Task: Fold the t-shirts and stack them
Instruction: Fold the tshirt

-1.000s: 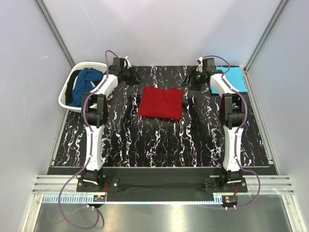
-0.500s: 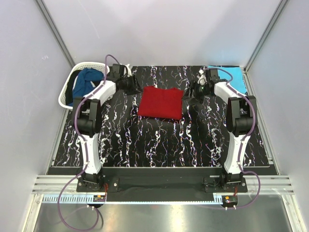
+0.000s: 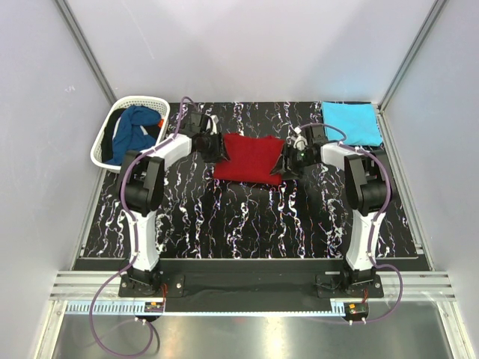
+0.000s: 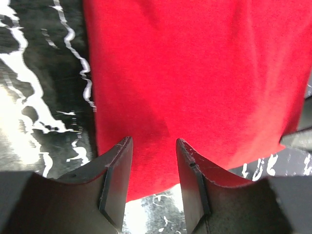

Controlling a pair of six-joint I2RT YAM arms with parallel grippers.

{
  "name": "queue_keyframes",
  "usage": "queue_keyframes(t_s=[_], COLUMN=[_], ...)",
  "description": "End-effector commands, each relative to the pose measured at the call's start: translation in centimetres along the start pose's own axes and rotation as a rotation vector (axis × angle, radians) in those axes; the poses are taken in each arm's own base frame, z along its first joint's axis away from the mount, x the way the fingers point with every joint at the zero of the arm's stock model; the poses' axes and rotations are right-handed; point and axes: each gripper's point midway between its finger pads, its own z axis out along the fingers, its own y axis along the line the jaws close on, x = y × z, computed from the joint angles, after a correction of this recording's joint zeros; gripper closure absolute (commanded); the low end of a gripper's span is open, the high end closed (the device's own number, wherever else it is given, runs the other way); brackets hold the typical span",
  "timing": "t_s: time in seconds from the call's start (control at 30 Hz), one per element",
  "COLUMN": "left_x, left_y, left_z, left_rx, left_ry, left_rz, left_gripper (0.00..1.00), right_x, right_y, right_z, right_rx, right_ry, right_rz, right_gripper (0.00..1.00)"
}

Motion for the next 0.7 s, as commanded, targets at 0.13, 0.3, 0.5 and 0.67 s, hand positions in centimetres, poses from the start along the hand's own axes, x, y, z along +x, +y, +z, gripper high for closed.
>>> queue_keyframes(t_s=[0.13, 0.3, 0.5, 0.67], left_x=[0.8, 5.4, 8.0, 4.5], left_y=[2.2, 3.5, 1.4, -1.5], left_z=[-0.1, -1.0, -3.6, -6.8], left_rx=[-0.098, -0.181, -0.186, -0.132], left_ry=[-0.006, 0.082, 0.055, -0.063], left_rz=[-0.02, -0.119, -0.106, -0.054], left_gripper=[0.55, 0.55, 0.54, 0.48], right_x=[0.1, 1.7, 4.2, 4.0], right_y=[1.0, 1.4, 1.1, 1.3], right_z=[-0.9, -2.1, -3.1, -4.1], right_rx=[-0.006, -0.005, 0.003, 0.024], right_ry=[-0.074, -0.075, -0.067, -0.094], right_rz=[-0.052, -0.057, -0.044, -0.041], right_gripper=[0.6, 0.85, 0.81, 0.48])
